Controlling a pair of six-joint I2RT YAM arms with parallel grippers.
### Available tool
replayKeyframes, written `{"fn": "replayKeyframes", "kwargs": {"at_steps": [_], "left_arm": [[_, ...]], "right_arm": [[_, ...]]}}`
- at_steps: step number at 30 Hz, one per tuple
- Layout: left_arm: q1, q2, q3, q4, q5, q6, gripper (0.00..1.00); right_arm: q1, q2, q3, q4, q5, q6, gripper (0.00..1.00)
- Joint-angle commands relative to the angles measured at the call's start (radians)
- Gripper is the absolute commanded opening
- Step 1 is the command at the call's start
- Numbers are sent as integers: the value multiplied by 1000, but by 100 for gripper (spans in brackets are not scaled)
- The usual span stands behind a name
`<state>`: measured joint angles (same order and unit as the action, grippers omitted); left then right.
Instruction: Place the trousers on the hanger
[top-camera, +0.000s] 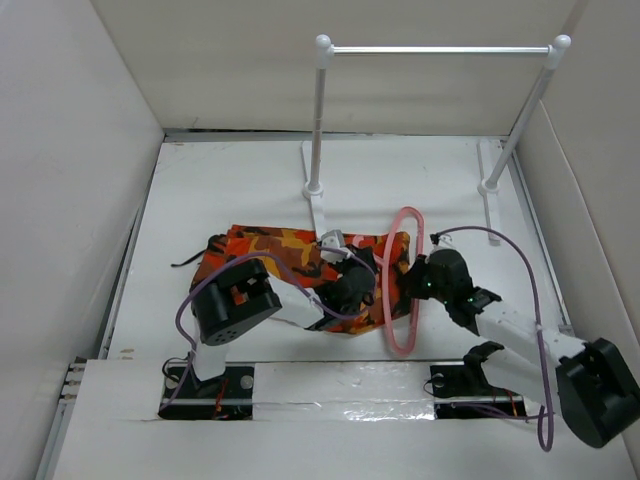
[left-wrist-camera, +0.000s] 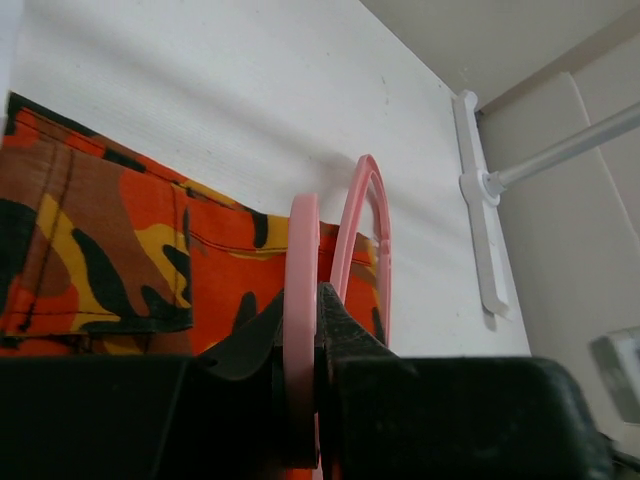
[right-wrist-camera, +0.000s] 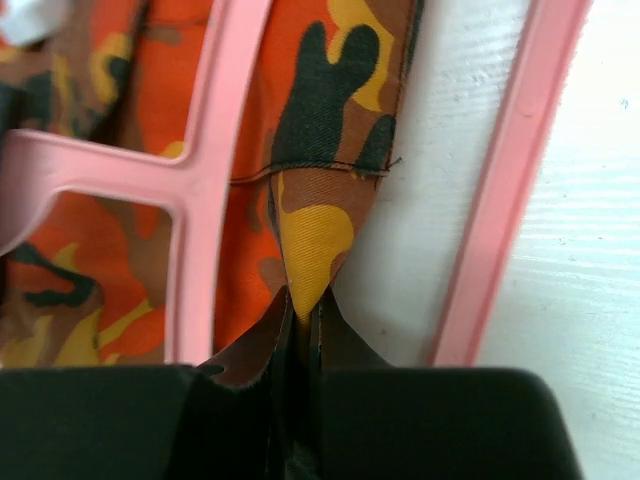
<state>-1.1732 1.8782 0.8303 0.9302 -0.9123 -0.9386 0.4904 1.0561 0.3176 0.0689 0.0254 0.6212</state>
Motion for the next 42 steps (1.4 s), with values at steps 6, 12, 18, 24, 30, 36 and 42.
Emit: {"fn": "replayKeyframes", "kwargs": {"at_steps": [6, 12, 18, 24, 30, 36, 42], "left_arm": [[44, -108, -160, 25, -132, 148, 0], [53, -171, -224, 36, -169, 231, 0], [53, -286, -321, 25, -146, 279, 0], [10, -450, -356, -129, -212, 325, 0], [10, -498, -367, -154, -215, 360, 0], [10, -511, -336, -169, -185, 362, 0], [-11, -545, -298, -153, -177, 409, 0]], "right_arm": [[-108, -281, 34, -147, -5, -70, 0], [-183, -366, 58, -225, -55, -81, 0], [-288, -449, 101, -267, -30, -101, 0], [-410, -410, 184, -285, -57, -146, 0], [-483, -383, 184, -247, -125, -159, 0], [-492, -334, 133, -196, -143, -160, 0], [-492, -297, 110, -173, -183, -160, 0]]}}
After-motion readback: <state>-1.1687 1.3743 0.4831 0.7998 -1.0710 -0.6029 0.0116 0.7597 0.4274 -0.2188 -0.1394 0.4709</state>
